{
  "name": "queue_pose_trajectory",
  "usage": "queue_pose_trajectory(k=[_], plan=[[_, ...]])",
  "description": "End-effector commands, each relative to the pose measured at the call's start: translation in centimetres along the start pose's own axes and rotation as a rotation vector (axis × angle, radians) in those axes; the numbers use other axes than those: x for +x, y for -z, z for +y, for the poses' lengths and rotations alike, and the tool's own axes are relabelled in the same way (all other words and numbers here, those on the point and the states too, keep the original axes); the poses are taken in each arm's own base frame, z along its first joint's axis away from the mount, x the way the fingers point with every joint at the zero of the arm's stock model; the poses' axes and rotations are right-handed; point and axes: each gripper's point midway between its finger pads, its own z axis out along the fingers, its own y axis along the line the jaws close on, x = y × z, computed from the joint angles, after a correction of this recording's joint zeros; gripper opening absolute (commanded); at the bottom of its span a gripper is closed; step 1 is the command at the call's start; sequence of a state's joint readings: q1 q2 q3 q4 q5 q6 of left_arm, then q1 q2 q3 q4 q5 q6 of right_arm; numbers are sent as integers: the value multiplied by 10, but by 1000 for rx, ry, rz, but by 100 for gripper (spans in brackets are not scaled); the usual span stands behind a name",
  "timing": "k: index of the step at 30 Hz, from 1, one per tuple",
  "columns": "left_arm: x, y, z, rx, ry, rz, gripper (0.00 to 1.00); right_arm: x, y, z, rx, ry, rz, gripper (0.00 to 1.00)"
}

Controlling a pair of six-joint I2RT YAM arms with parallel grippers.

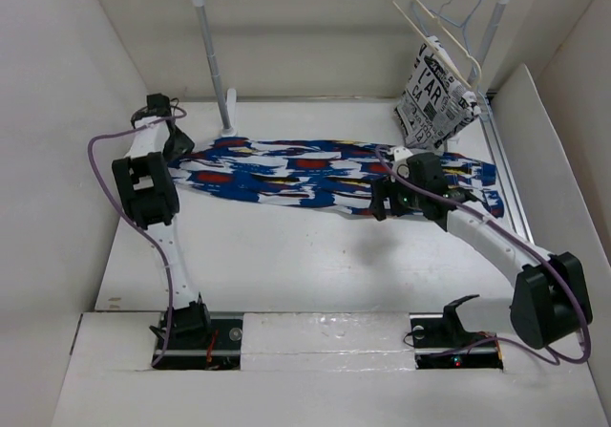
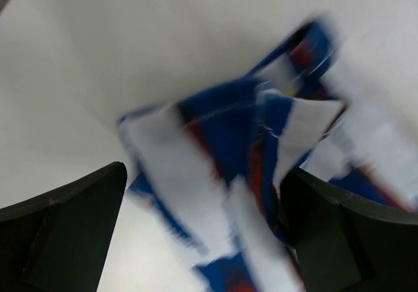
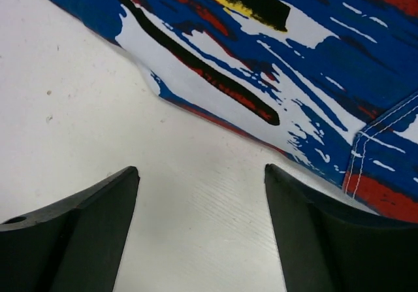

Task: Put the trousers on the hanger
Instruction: Fold the trousers at the center of the board.

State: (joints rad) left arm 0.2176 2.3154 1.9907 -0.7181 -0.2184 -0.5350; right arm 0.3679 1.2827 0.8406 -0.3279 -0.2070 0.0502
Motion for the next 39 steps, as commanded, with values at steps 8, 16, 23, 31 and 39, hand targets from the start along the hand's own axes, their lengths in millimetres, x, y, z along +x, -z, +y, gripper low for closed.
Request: queue_pose_trajectory(k=[8,16,23,31,39], plan=[[21,88,61,112,194,-198,96,-12,15,-5,-12,-16,-69,4],[32,59,70,151,221,-120,99,-11,19,4,-36,-8,-64,66],[-9,89,54,217,253,-206,99,-5,15,15,-65,1,-51,68],[-24,98,22,337,180,-197,96,-11,3,28,-109,26,-42,69],[-2,60,11,283,168,-42,70,-15,2,31,-117,43,-36,68]])
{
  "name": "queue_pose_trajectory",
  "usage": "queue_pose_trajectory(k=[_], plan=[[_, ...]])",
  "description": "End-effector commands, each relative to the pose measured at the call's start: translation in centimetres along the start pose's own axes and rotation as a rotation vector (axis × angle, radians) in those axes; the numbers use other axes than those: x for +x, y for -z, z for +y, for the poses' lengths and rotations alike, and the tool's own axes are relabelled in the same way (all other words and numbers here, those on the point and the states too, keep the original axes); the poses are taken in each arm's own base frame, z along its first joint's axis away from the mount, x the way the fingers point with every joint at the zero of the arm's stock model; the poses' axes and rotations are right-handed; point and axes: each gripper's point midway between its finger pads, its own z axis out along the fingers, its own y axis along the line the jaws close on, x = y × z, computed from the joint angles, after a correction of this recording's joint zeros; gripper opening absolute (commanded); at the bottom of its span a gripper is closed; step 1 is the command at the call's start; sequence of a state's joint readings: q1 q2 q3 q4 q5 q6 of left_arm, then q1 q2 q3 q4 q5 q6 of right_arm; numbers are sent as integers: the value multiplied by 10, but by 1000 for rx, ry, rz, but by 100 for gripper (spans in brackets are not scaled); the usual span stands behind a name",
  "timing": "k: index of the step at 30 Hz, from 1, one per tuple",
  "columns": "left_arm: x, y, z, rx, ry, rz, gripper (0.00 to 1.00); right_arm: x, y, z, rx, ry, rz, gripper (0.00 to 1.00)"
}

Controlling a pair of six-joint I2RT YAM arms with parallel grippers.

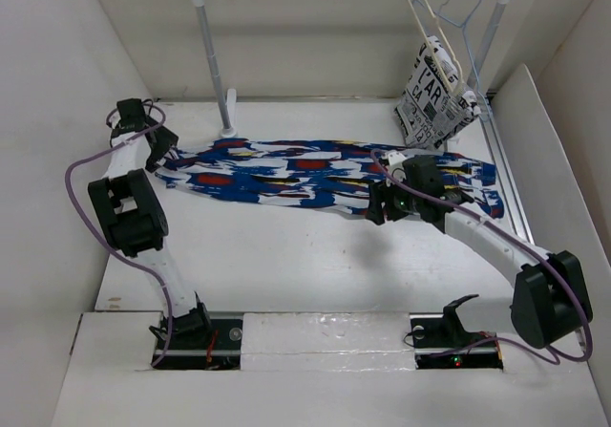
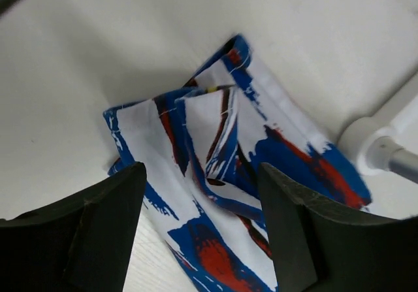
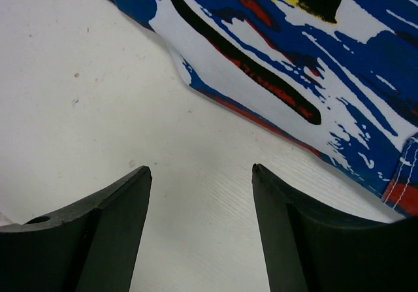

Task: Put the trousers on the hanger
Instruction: Fold the trousers at the center of the board.

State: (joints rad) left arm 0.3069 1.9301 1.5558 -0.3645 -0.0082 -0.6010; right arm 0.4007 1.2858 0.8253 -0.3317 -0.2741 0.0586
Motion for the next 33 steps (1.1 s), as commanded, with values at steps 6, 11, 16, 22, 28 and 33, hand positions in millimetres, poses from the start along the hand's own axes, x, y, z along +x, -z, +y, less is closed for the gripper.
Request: queue_pose_trajectory(k=[6,11,16,22,28,33], plan=[[25,-10,-3,-35,-6,123,31,-25,7,5,-20,35,-64,69],[7,-16,-26,26,36,97,0,-22,7,5,-16,32,-54,69],[1,-50,-46,54,98,130,0,-14,7,11,-24,36,-25,68],[20,-73,-51,53,71,224,64,-14,10,30,-42,57,-26,68],[-31,-8,-77,157,11,52,99,-12,3,47,-87,73,-33,69],[-88,58,-83,182,-26,-134,99,-10,-3,59,-123,89,-36,69]])
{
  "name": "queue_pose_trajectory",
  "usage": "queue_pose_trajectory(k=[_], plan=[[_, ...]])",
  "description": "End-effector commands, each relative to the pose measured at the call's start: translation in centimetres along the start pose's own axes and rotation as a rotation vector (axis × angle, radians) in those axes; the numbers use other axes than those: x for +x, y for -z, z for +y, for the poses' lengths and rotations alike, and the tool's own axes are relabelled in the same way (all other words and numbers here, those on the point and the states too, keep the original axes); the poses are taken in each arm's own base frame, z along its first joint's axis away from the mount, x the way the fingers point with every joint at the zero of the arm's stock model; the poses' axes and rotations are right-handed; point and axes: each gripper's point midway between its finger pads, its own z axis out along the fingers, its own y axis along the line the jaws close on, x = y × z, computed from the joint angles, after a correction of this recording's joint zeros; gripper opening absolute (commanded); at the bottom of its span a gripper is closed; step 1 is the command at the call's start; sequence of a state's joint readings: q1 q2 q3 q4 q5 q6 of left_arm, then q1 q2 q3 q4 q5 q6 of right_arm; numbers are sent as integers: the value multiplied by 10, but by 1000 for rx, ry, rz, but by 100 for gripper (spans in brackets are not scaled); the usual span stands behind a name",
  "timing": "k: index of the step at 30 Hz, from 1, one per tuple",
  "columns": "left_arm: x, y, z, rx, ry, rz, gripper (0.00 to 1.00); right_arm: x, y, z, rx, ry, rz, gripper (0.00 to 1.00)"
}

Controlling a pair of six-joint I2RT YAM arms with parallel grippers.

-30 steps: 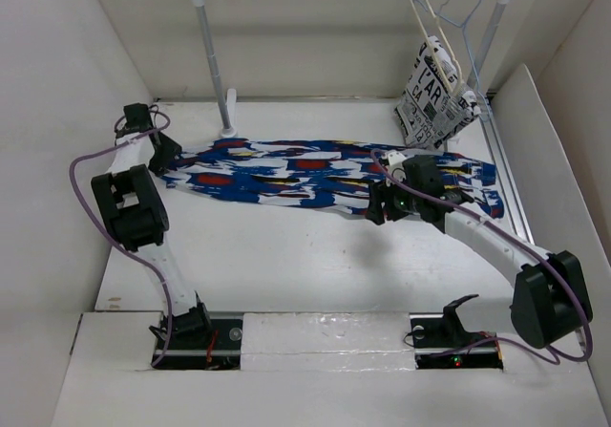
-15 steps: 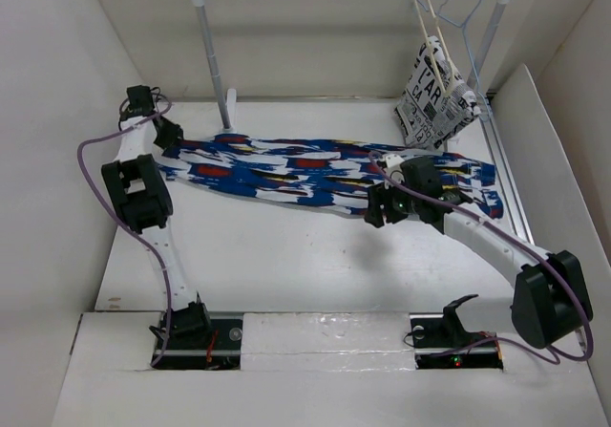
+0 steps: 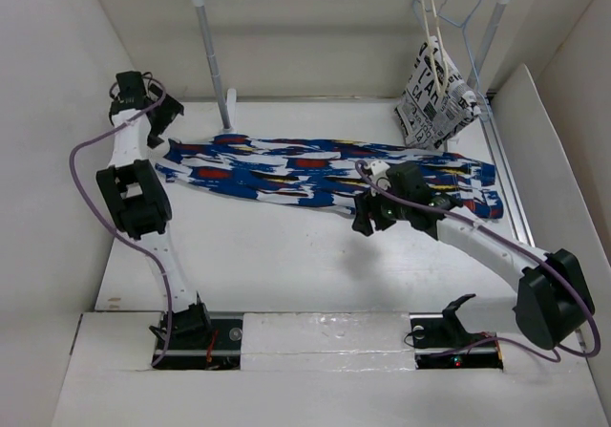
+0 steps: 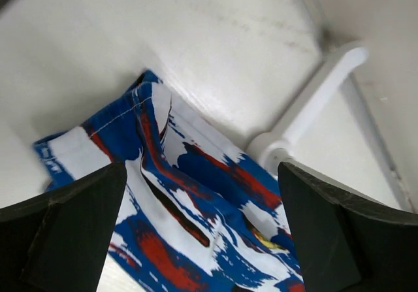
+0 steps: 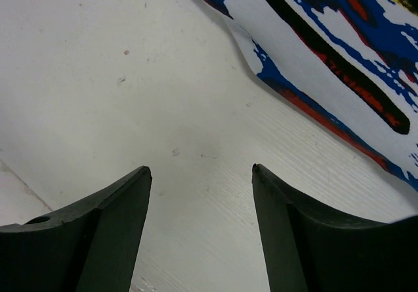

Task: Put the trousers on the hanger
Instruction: Fold the trousers at the center of the board.

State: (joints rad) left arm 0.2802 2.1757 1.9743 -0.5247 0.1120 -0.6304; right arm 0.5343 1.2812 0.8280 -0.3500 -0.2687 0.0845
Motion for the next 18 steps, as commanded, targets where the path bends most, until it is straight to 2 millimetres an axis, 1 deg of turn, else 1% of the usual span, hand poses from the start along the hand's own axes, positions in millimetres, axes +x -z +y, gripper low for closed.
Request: queue_pose_trajectory(k=[1,2,3,4,5,6,7,8,9,10,11,12,13,15,16,17,18], plan=[[-66,89,-17,40,-44,-222,99,-25,-1,14,-38,33,-88,69],[-65,93,-12,21,-41,-230,99,-25,-2,14,-39,33,-85,69],[-69,105,-7,20,-37,-248,99,-24,-3,17,-46,39,-84,69],[-58,97,13,-43,-41,-236,99,-25,-4,18,-51,44,-88,69],[-49,95,24,-75,-45,-221,99,-25,-4,18,-53,44,-88,66],[-43,104,28,-77,-43,-226,99,-25,-5,18,-57,50,-87,60],[-16,96,43,-77,-33,-176,90,-28,-4,18,-58,53,-93,39],[2,82,59,-105,-23,-138,80,-28,-4,19,-58,54,-95,19],[10,86,61,-91,-9,-134,61,-31,-3,19,-56,57,-102,8],[36,72,81,-121,4,-86,33,-32,-2,18,-51,59,-106,0],[46,69,89,-131,17,-74,28,-34,0,19,-54,61,-113,0],[60,64,88,-98,40,-33,26,-36,2,20,-53,66,-119,0],[73,57,96,-107,52,-7,23,-37,4,20,-53,67,-119,4],[84,47,98,-98,84,24,24,-38,6,20,-48,71,-123,20],[84,43,97,-89,94,22,27,-39,9,20,-47,72,-126,35],[85,40,97,-83,102,25,29,-38,10,21,-49,72,-129,40],[87,34,95,-73,110,33,33,-36,10,21,-50,70,-124,42]])
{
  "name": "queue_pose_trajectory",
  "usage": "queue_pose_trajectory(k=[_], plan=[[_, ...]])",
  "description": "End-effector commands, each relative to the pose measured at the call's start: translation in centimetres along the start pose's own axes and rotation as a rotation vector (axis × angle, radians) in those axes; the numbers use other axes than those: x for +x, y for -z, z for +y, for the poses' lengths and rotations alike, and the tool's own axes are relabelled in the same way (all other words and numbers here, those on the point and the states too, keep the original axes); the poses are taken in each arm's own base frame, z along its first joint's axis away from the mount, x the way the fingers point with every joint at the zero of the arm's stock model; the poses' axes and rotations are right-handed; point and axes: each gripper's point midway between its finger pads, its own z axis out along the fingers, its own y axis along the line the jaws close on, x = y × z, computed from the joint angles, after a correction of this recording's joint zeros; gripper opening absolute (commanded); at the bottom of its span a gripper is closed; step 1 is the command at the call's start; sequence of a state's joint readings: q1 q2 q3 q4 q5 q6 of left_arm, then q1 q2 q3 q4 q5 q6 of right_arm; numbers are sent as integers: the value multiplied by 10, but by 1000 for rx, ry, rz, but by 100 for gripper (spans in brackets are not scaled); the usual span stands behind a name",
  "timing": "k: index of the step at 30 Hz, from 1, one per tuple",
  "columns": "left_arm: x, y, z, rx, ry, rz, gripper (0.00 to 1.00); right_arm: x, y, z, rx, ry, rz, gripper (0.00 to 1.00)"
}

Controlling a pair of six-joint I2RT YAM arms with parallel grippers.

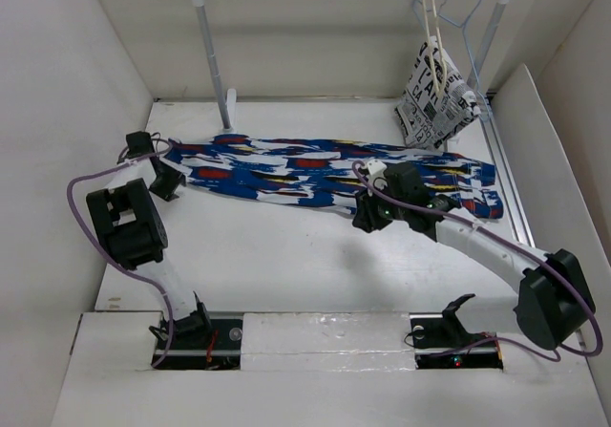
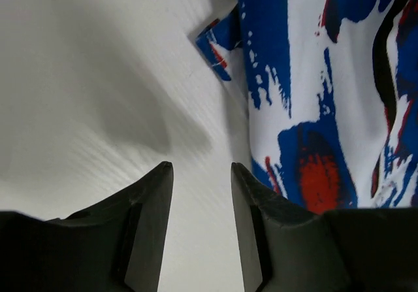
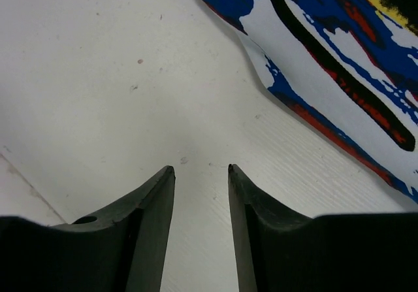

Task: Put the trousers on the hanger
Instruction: Fold the trousers at the center of the board.

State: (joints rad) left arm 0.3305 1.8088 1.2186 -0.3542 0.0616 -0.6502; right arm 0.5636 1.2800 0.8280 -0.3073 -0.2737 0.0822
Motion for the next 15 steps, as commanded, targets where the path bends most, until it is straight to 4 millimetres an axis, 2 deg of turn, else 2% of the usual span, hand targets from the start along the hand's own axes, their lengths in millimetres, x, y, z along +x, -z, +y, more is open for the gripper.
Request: queue_pose_trajectory(k=[1,5,9,12,13,15], plan=[[-26,6,-38,150,55,-83,38,-27,13,9,-20,34,-90,45],[-29,-18,-42,132,87,-56,40,-19,15,9,-12,4,-84,46],[-27,-38,-35,91,99,-41,45,-16,20,5,16,-3,-79,50],[-22,-51,-29,61,103,-23,45,-16,28,-16,108,-31,-76,61],[-23,-51,-28,54,104,-22,45,-13,33,-35,153,-74,-77,72],[-26,-54,-27,41,94,-36,46,-3,44,-59,205,-172,-82,81]])
